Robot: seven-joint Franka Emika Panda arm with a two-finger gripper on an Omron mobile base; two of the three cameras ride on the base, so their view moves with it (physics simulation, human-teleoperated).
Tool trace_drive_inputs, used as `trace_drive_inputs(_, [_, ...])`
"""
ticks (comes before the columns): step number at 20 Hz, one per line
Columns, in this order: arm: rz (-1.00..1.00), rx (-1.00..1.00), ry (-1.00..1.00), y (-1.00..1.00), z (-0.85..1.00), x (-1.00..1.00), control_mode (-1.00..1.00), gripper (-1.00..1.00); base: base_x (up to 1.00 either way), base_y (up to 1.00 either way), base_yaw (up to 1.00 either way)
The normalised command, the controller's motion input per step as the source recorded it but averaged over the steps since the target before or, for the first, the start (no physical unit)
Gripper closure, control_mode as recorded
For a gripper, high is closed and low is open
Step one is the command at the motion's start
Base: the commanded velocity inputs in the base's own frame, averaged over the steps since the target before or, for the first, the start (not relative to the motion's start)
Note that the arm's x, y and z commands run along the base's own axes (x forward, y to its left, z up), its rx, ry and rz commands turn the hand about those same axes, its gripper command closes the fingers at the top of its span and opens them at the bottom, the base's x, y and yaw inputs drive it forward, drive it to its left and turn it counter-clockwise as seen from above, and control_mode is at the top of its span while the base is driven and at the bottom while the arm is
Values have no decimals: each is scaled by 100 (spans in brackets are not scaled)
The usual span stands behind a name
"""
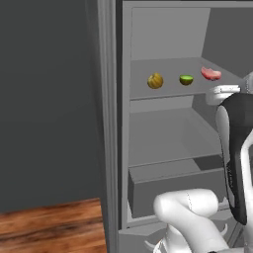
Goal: Open the fridge, remove the kiwi, squash, and steak, and place them on any counter.
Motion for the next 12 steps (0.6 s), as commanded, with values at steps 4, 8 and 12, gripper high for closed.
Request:
trace_drive_inputs(4, [2, -10, 0, -45, -1, 39, -100, -100, 0, 0, 0])
trace_drive_inputs(8, [4, 0, 6, -27, 14, 38, -100, -100, 0, 0, 0])
trace_drive_inputs(12, [1, 9, 7, -2, 25, 51, -100, -100, 0, 0, 0])
